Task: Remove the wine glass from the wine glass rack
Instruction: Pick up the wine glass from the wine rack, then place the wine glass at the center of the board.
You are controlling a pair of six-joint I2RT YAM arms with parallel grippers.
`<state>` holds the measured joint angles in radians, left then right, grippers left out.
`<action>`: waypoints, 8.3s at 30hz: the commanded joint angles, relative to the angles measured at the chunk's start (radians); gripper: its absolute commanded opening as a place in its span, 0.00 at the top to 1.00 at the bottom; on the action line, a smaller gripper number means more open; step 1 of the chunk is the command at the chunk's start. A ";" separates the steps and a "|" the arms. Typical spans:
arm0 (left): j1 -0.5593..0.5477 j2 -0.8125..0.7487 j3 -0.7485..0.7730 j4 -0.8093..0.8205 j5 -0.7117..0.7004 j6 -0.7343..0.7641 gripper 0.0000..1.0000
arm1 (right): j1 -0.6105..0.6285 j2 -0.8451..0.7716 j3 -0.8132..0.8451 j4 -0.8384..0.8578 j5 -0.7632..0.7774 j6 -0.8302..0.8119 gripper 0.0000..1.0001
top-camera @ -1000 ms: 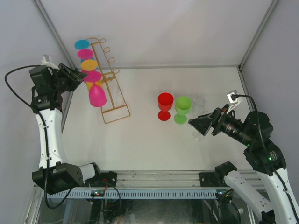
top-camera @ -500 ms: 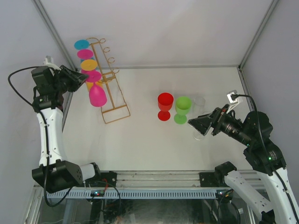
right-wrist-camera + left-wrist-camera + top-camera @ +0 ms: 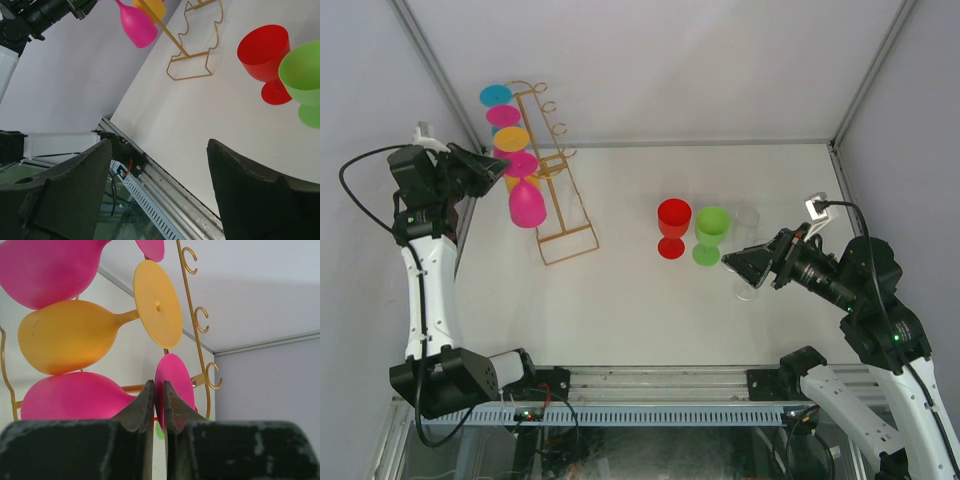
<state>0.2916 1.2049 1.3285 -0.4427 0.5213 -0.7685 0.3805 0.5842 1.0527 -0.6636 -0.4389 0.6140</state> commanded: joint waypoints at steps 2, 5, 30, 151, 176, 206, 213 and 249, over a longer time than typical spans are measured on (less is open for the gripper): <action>0.003 -0.035 -0.039 0.023 0.050 -0.033 0.93 | -0.004 0.007 0.001 0.029 0.020 0.021 0.24; 0.003 -0.042 -0.040 0.024 0.049 -0.039 0.96 | -0.003 0.012 0.001 0.029 0.020 0.022 0.24; 0.003 -0.068 -0.024 0.024 0.044 -0.102 0.98 | -0.003 0.011 -0.007 -0.005 0.055 0.022 0.24; -0.926 -0.422 -0.445 0.085 -0.147 0.072 1.00 | 0.000 0.062 -0.145 0.251 -0.123 0.174 0.29; -1.146 -0.393 -0.469 0.427 -0.080 0.001 1.00 | 0.297 0.219 -0.145 0.424 -0.226 0.183 0.46; -1.148 -0.399 -0.480 0.441 -0.096 -0.015 1.00 | 0.311 0.250 -0.145 0.539 -0.303 0.241 1.00; -1.148 -0.399 -0.493 0.416 -0.117 -0.043 0.66 | 0.311 0.189 -0.138 0.493 -0.126 0.196 1.00; -1.179 -0.333 -0.473 0.485 -0.007 -0.065 0.95 | 0.317 0.147 -0.141 0.513 -0.111 0.156 1.00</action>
<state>-0.8810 0.8783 0.8265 0.0296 0.5259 -0.8772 0.6899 0.7433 0.8993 -0.2127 -0.5476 0.7807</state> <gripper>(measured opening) 0.098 0.003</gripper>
